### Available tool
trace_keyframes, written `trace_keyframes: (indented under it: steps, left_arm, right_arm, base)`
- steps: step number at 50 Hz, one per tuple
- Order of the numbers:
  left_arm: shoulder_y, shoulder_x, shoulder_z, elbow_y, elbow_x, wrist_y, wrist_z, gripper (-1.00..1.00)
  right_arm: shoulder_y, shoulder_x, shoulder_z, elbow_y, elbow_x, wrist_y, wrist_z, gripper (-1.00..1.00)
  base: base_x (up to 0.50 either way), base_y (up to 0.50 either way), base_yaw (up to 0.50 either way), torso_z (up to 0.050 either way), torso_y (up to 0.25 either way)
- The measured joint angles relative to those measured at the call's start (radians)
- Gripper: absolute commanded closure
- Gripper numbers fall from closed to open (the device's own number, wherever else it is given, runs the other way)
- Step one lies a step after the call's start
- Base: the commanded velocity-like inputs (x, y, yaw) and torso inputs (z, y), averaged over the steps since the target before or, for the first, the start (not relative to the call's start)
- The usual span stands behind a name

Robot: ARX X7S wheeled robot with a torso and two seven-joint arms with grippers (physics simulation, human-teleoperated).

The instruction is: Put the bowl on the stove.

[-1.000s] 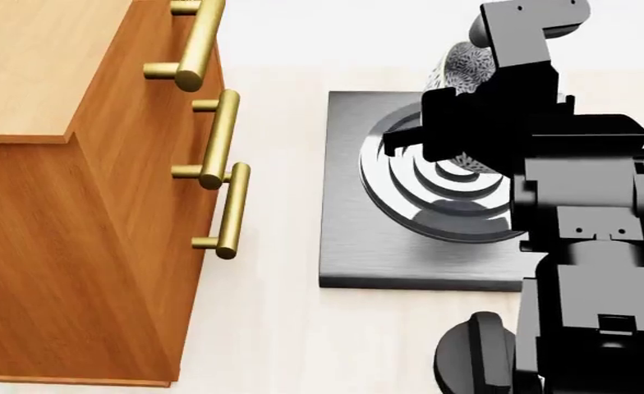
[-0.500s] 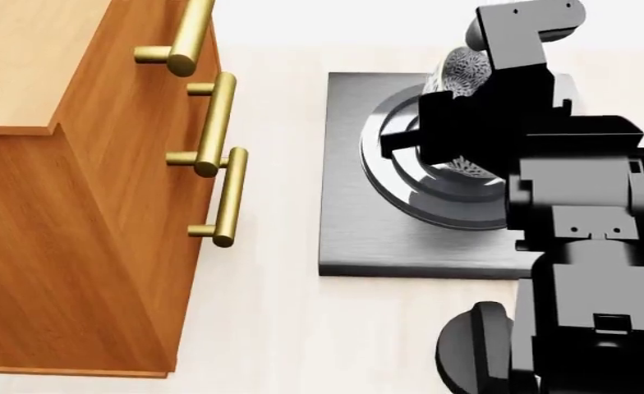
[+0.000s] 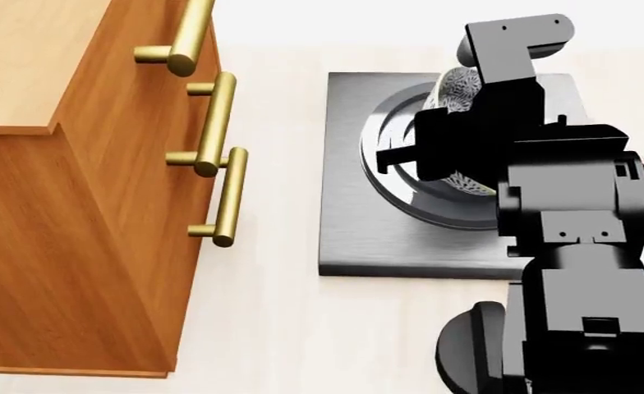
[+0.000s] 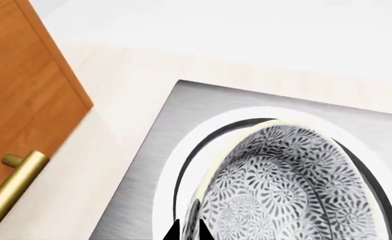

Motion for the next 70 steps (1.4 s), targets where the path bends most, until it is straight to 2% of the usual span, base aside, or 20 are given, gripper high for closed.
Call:
trace_keyframes:
  steps: [16, 17, 48, 61, 64, 70]
  left_arm:
    - [0.003, -0.001, 0.004, -0.003, 0.002, 0.004, 0.001, -1.00]
    - [0.003, -0.001, 0.004, -0.003, 0.002, 0.005, 0.001, -1.00]
    - [0.006, -0.005, 0.010, -0.004, 0.002, 0.011, -0.002, -1.00]
    - [0.004, -0.005, 0.011, -0.005, 0.007, 0.011, -0.015, -1.00]
    - [0.004, -0.005, 0.012, -0.004, 0.008, 0.011, -0.016, -1.00]
    - [0.005, -0.005, 0.013, -0.002, 0.013, 0.013, -0.018, -1.00]
  right_arm:
    - [-0.002, -0.003, -0.002, 0.000, 0.007, 0.007, -0.002, 1.00]
    - [-0.003, -0.003, -0.002, 0.000, 0.008, 0.007, -0.002, -1.00]
    - [0.002, 0.000, 0.036, 0.000, 0.010, -0.021, -0.122, -1.00]
    - [0.033, 0.016, 0.096, -0.006, 0.041, -0.089, -0.207, -1.00]
    - [0.009, 0.029, 0.124, -0.099, 0.063, -0.054, -0.218, -1.00]
    - [-0.097, 0.060, 0.212, -0.447, 0.130, 0.099, -0.211, -1.00]
  base:
    - [0.00, 0.00, 0.00, 0.000, 0.000]
    - [0.00, 0.00, 0.00, 0.000, 0.000]
    - [0.00, 0.00, 0.00, 0.000, 0.000]
    - [0.00, 0.00, 0.00, 0.000, 0.000]
    - [0.00, 0.00, 0.00, 0.000, 0.000]
    - [0.00, 0.00, 0.00, 0.000, 0.000]
